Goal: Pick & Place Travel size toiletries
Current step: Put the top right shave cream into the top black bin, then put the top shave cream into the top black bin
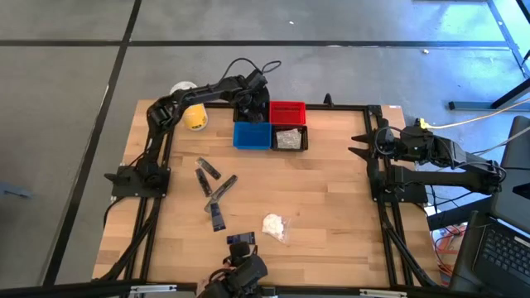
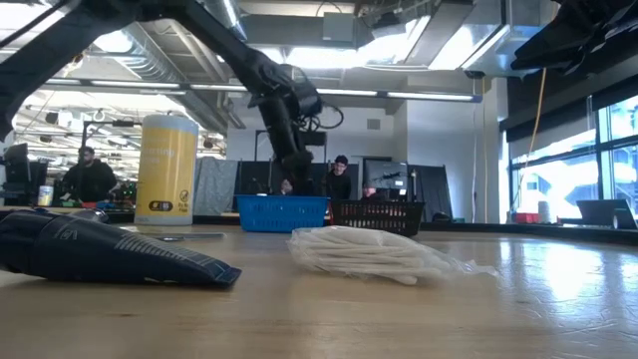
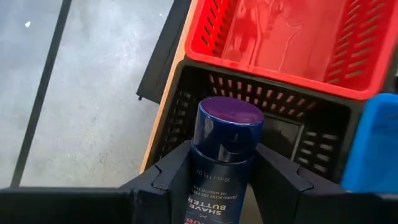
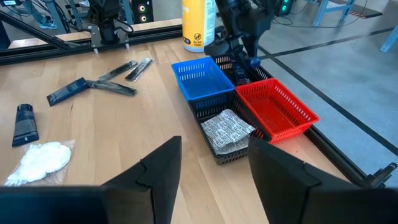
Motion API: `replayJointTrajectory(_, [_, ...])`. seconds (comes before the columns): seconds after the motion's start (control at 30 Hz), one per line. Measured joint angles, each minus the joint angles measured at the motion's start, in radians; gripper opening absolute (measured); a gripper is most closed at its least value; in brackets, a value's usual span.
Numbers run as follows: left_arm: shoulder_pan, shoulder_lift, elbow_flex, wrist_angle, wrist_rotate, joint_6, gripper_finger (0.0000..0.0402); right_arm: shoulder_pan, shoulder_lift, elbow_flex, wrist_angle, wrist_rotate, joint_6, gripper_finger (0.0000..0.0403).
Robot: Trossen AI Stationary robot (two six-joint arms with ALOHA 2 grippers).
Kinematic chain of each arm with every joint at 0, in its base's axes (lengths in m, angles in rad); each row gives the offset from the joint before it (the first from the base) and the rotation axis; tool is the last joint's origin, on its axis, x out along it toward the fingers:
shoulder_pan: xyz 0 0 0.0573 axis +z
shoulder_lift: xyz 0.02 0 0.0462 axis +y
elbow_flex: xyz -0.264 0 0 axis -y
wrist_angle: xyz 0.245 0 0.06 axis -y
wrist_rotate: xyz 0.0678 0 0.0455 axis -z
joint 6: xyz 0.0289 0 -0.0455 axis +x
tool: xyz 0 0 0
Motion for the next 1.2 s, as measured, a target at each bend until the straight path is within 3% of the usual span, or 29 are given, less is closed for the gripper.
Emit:
replayJointTrajectory(0.63, [0.004, 0.041, 0.000, 0.014, -0.020, 0.014, 0.0146, 0.000, 0.000, 0.000, 0.000, 0.000, 0.000, 0.0159])
replayJointTrajectory(0.97, [0.004, 0.041, 0.000, 0.028, -0.035, 0.020, 0.0194, 0.000, 0.000, 0.000, 0.000, 0.000, 0.000, 0.0139])
replayJointTrajectory(1.2, [0.003, 0.035, 0.000, 0.015, -0.048, 0.057, 0.0200, 0.000, 0.000, 0.000, 0.000, 0.000, 0.000, 0.0127])
